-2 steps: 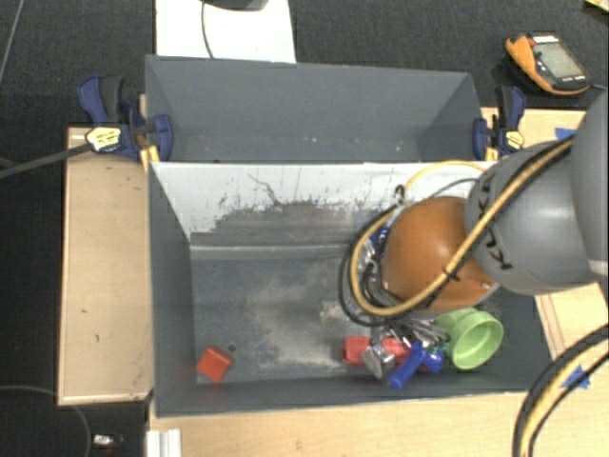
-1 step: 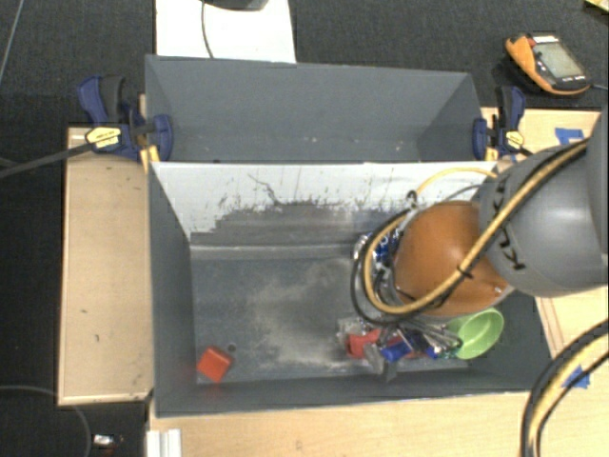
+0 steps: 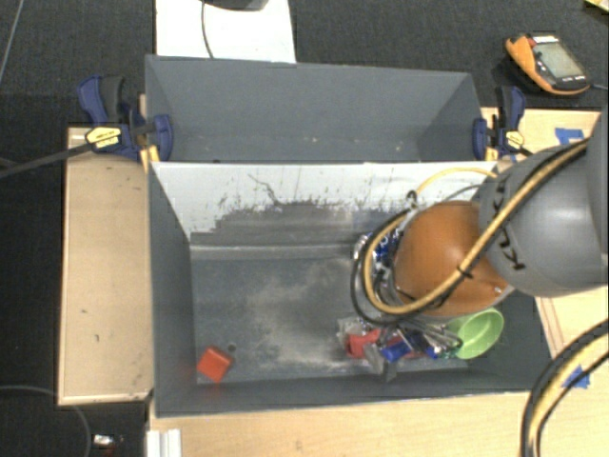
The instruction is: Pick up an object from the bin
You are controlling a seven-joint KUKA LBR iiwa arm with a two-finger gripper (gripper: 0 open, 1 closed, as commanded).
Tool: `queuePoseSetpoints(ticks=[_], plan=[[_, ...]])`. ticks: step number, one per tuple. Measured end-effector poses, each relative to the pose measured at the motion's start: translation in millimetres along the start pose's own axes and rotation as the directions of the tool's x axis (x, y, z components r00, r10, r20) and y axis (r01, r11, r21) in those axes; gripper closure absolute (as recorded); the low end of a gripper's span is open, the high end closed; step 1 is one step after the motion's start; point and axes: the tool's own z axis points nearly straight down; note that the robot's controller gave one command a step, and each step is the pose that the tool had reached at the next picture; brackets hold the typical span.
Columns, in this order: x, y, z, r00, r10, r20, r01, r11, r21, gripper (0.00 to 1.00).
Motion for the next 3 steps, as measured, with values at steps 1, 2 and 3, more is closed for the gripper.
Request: queuePoseSetpoints(ticks=[1, 2, 3], plan=[[-0.3, 0.5, -19.2, 1.0, 0.001, 0.003, -0.001, 1.0, 0.0, 1.0], [0.1, 0.9, -8.3, 1.0, 0.0, -0.001, 0.0, 1.0, -0.002, 1.0], [-1.7, 0.3, -41.8, 1.0, 0.003, 0.006, -0.003, 1.0, 0.0, 1.0]])
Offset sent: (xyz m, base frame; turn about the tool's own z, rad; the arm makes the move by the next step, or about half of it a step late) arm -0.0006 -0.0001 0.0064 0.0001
